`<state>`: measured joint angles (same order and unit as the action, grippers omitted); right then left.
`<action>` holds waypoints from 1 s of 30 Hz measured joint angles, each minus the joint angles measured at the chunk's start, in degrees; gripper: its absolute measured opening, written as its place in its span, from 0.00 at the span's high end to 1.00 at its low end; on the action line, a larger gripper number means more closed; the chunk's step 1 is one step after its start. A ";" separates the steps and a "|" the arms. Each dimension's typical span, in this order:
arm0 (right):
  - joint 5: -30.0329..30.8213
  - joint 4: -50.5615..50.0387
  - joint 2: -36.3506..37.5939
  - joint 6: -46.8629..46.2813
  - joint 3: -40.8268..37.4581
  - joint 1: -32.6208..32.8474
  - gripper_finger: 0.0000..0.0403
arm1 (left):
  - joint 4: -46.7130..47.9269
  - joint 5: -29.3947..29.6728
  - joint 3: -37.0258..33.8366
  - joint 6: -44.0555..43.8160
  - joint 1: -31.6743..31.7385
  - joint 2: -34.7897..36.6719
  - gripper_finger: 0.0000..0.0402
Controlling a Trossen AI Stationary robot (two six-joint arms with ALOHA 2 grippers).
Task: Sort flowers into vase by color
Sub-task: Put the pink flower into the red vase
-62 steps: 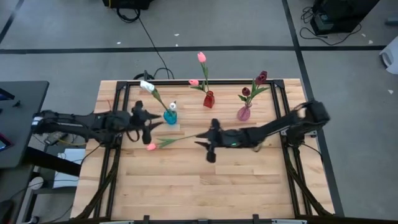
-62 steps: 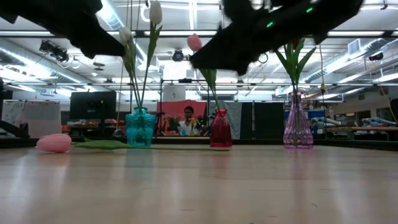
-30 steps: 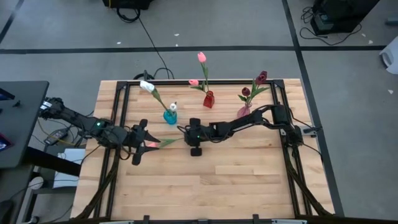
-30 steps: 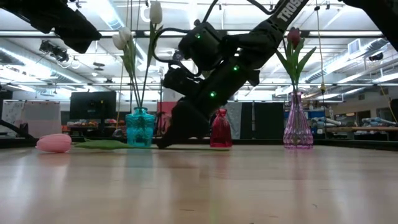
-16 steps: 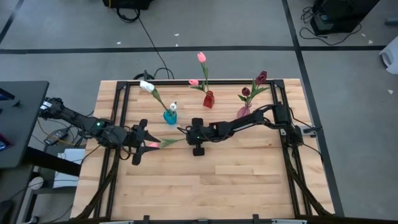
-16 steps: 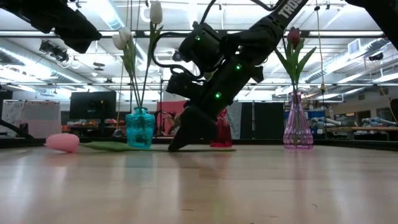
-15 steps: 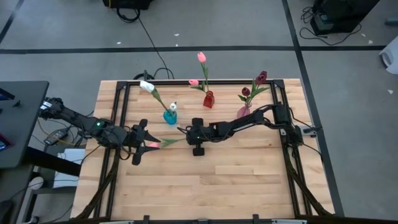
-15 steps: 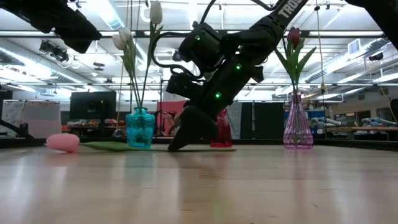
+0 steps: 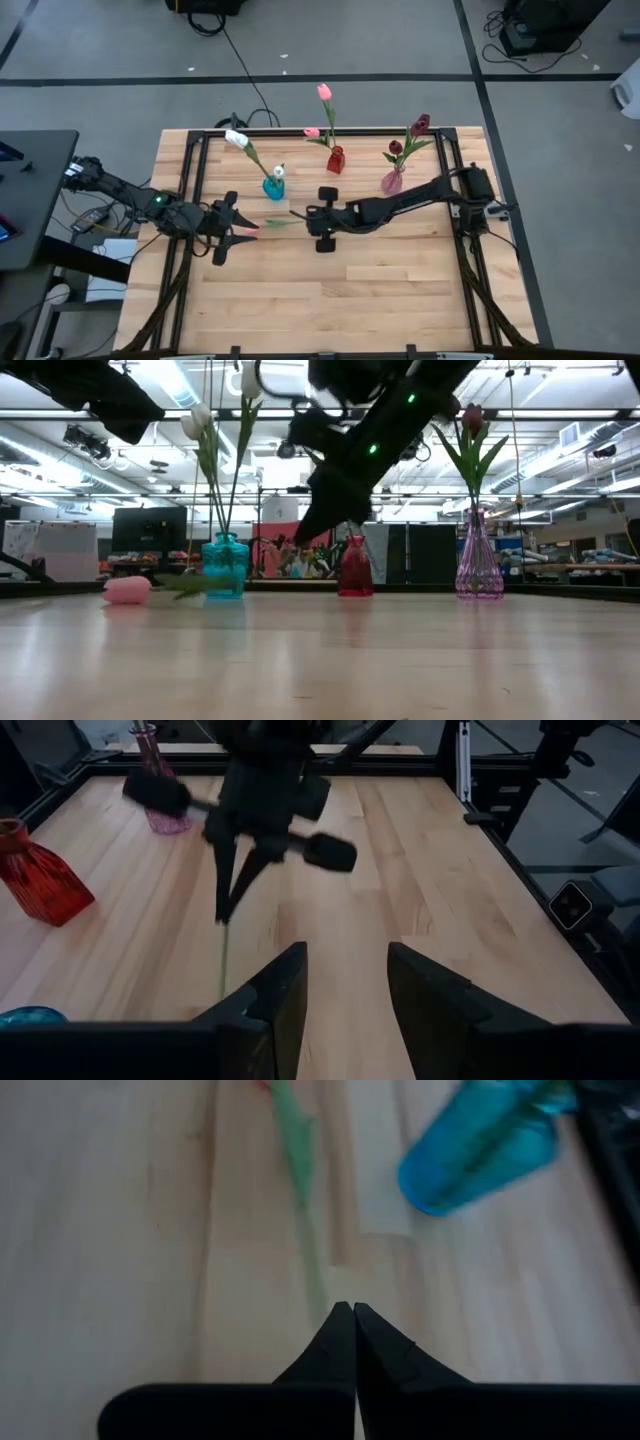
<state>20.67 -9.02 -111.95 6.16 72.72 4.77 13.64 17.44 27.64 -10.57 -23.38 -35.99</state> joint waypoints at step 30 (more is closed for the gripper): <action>-11.41 18.54 -10.92 -2.11 0.03 -2.29 0.69 | -8.10 3.33 -4.74 1.49 0.01 0.00 0.64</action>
<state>9.26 9.52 -122.87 4.05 72.75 2.49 5.53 20.78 22.90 -9.07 -23.37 -35.99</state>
